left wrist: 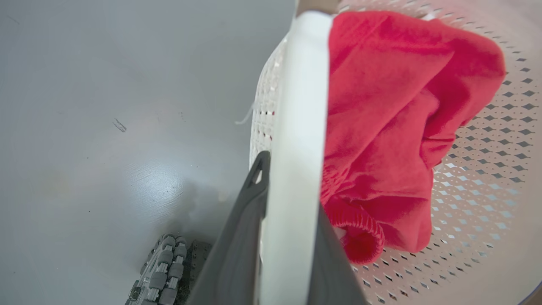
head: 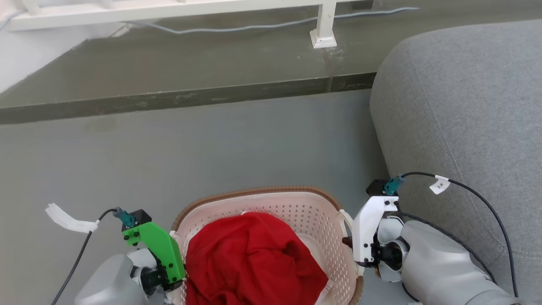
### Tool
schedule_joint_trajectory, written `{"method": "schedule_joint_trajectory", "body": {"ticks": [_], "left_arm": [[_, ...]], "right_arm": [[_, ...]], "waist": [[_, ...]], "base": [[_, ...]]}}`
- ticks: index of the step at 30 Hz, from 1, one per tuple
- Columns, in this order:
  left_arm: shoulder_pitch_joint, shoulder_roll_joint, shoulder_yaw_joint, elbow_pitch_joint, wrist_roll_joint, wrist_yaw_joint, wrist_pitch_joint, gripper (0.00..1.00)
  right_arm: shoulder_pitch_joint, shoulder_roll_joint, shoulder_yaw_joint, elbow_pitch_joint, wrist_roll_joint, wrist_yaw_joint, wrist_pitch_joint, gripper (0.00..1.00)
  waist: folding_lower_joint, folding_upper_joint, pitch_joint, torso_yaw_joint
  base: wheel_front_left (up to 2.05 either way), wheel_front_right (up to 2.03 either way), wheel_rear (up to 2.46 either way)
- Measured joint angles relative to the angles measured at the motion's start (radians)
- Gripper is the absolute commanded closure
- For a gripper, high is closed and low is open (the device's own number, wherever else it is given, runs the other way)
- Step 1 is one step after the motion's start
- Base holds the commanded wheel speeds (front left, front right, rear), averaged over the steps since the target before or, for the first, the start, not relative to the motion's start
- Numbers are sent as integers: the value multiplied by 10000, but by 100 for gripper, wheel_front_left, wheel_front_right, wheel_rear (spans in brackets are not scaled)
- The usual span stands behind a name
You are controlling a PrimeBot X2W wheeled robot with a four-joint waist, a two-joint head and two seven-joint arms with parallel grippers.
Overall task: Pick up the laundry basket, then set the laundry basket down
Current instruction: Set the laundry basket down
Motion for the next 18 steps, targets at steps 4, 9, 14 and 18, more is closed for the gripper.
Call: {"method": "schedule_joint_trajectory", "body": {"ticks": [4,9,14,18], "left_arm": [[-6,77,-35,-186,0,0,-113,100],[-42,142,-71,-324,13,0,-431,100],[-256,268,-165,-566,71,0,-752,100],[-566,359,-219,-671,121,-2,-1003,100]], "right_arm": [[-20,-4,-2,-84,0,-17,-105,100],[-139,-6,-8,-176,15,-111,-382,100],[-402,0,-33,-263,12,-255,-794,100],[-633,19,-59,-366,8,-368,-1122,100]], "waist": [[0,0,165,-20],[0,0,454,-49],[0,0,858,-75],[0,0,1275,-91]], "base": [[0,0,0],[0,0,0],[0,0,0],[0,0,0]]}}
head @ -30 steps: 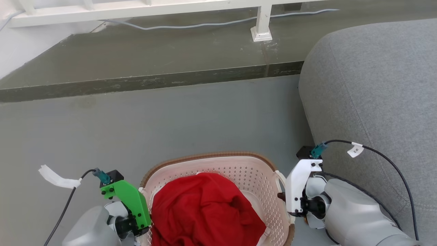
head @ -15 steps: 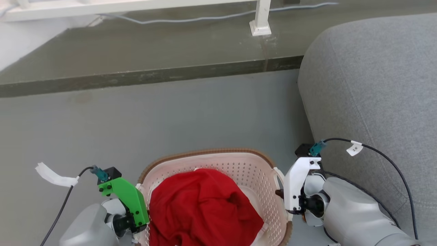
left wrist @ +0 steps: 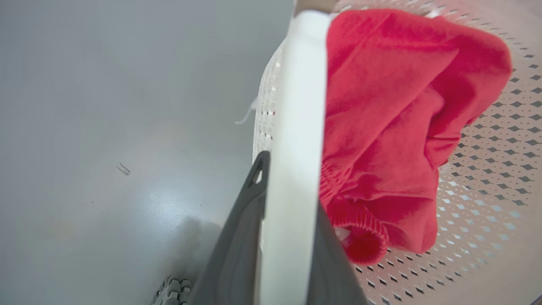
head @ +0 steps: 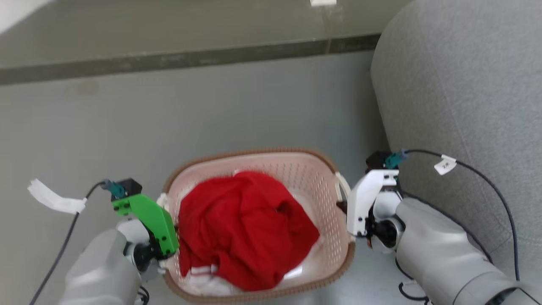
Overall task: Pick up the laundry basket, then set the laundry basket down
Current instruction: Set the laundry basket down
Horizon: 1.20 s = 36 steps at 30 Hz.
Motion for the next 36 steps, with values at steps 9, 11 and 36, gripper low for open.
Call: {"method": "schedule_joint_trajectory", "body": {"ticks": [9,11,36], "left_arm": [[-560,163,-82,-257,380,-4,-734,100],[-668,215,-94,-313,466,-12,-951,100],[-2241,974,-130,-894,782,-48,-2811,100]], "right_arm": [[-534,6,-23,-174,-119,-197,-859,100],[-658,27,-12,-198,-157,-259,-1055,100],[-2364,82,336,-880,-466,-794,-2506,100]], "waist": [[0,0,1151,-15],[0,0,1425,-15],[1,0,4964,-190]], "base": [[0,0,0],[0,0,0],[0,0,0]]}}
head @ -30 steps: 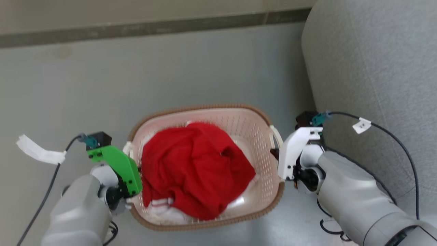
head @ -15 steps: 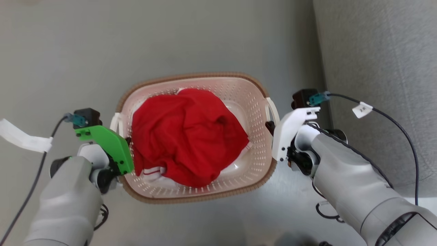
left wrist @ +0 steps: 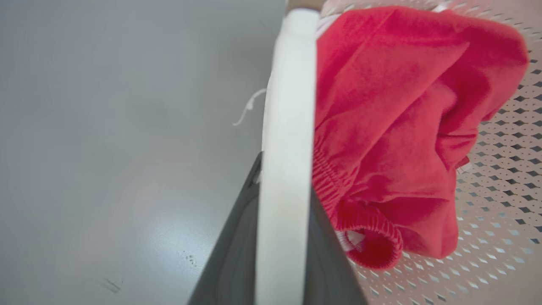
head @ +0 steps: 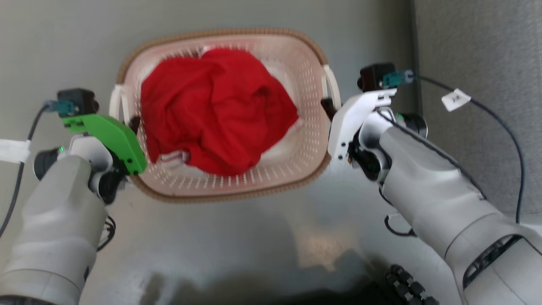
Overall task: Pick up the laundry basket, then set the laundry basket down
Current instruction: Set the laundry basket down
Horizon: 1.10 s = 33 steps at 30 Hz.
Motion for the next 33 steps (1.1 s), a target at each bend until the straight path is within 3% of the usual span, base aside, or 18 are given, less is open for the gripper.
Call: {"method": "schedule_joint_trajectory", "body": {"ticks": [12,30,31,32,33], "left_arm": [[-339,73,-100,-15,284,0,-809,100],[-392,42,-278,343,184,-10,-978,100],[-392,31,-272,349,123,-10,-953,69],[-392,36,-278,345,61,-10,-890,25],[-394,81,-339,332,58,-10,-867,0]], "right_arm": [[-381,-2,201,35,-190,-69,-704,100],[-419,58,456,226,-56,36,-995,100],[-419,46,456,224,36,123,-997,56],[-420,17,458,222,88,136,-1012,0],[-421,-40,456,224,121,138,-1051,0]], "waist": [[1,0,1355,-69],[0,0,1701,-73],[0,0,1706,-68],[0,0,1711,-63],[0,0,1715,-59]], "base": [[0,0,0],[0,0,0],[0,0,0],[0,0,0],[0,0,0]]}}
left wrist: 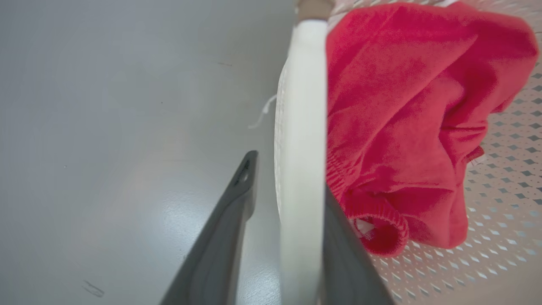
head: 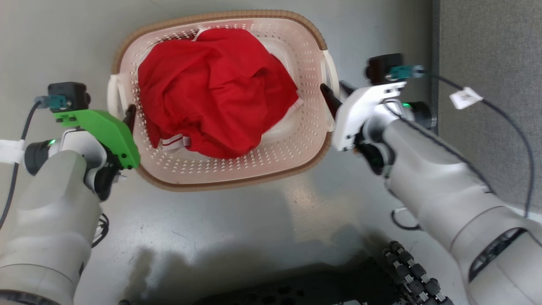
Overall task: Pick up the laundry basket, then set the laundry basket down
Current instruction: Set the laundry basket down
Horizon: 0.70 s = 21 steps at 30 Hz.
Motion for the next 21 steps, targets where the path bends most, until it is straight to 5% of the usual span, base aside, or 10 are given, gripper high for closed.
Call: {"method": "schedule_joint_trajectory", "body": {"ticks": [21], "left_arm": [[75,376,-232,21,-257,2,-895,0]], "right_arm": [[284,-261,209,364,439,328,-360,0]], "waist": [[0,0,-643,109]], "base": [[0,0,0]]}}
